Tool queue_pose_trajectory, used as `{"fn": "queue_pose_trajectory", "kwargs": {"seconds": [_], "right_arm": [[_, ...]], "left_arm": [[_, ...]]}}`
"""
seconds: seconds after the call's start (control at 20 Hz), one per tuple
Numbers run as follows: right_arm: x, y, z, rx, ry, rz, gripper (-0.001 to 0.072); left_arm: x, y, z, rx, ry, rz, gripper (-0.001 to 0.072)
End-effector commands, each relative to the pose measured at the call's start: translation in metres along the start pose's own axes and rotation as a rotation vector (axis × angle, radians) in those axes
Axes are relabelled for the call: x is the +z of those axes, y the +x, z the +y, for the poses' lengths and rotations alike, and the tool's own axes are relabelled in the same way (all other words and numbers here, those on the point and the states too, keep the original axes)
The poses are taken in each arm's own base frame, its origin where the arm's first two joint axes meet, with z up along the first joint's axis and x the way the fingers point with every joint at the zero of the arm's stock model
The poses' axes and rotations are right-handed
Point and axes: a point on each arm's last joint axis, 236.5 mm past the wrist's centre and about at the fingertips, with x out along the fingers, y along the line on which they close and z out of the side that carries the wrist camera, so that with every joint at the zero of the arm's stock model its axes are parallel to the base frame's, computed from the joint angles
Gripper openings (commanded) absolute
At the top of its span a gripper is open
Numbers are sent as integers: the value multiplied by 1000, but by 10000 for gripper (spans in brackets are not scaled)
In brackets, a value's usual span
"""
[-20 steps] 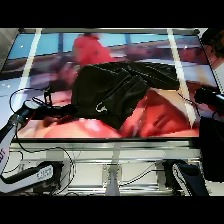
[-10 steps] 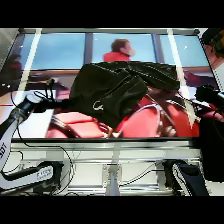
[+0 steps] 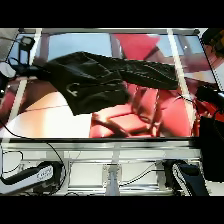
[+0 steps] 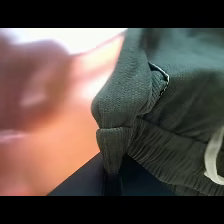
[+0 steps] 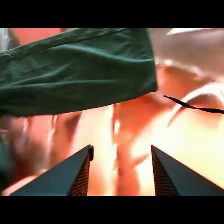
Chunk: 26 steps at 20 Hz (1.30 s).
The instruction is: Fold the clothes and pants, and hang the long-sleeved shirts on hangers.
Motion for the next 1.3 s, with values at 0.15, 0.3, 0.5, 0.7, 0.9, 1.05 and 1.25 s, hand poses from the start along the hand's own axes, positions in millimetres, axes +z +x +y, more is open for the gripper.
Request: {"fn": "queue_pose_trajectory", "kwargs": {"seconds": [0.15,0.3,0.5,0.7,0.9,1.05,1.25], "right_arm": [[-1,0,-1,-6,-183,6,427],[-1,0,-1,-5,-183,6,427],[-1,0,1,6,-172,4,427],[0,0,9,36,-148,0,427],[-9,12,19,76,-115,47,427],[-18,26,26,100,-91,100,427],[-16,29,40,155,-57,96,64]], "left_arm": [[-5,-25,101,352,465,143,48],[13,-7,116,413,487,54,48],[49,16,138,535,577,-119,49],[29,59,130,481,584,-84,586],[26,66,132,478,561,-95,687],[37,33,145,523,537,-116,259],[36,-36,163,530,-25,-221,48]]}}
